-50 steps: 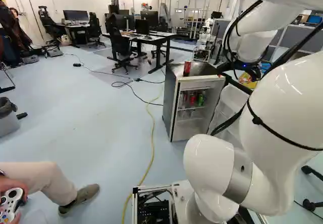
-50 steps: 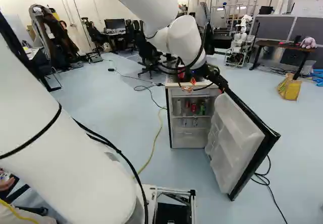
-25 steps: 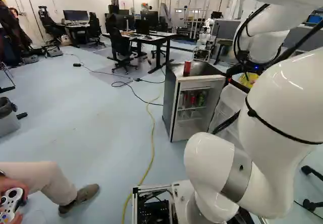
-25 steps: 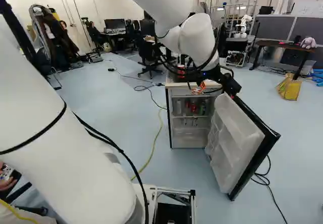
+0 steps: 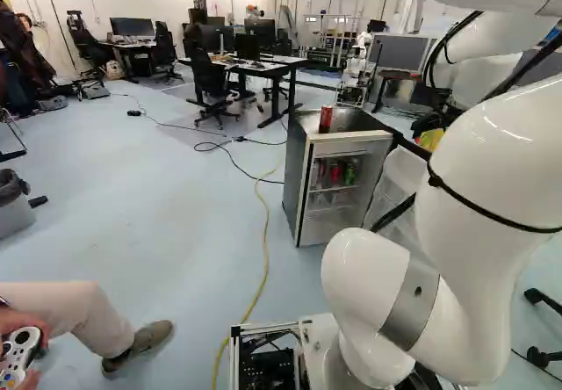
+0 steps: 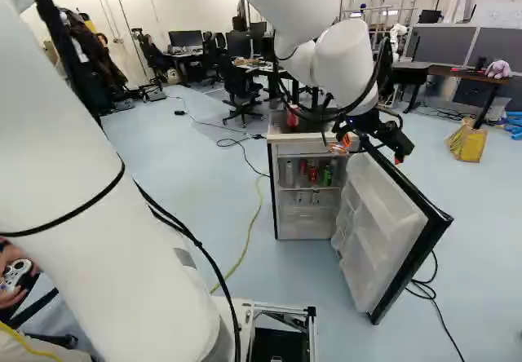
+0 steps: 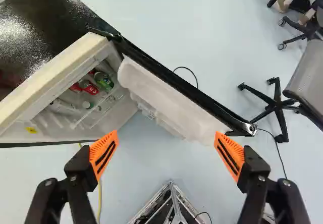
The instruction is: Grab a drink from the fridge
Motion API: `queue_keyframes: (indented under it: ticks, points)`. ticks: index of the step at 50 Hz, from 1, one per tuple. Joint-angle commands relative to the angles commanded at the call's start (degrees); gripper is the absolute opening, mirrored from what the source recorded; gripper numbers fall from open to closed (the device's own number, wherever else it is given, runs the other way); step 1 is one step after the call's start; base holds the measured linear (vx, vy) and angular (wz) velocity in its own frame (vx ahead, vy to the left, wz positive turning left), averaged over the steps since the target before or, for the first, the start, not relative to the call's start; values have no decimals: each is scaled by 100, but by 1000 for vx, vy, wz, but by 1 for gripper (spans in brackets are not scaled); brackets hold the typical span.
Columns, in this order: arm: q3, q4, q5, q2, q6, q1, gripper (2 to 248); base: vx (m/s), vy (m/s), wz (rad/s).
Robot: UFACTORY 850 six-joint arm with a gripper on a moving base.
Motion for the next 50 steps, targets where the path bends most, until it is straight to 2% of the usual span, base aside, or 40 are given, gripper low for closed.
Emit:
queue_keyframes:
  ticks: [50]
  points:
    - [-1181, 139, -531, -1115, 0, -634, 247, 0, 0, 0]
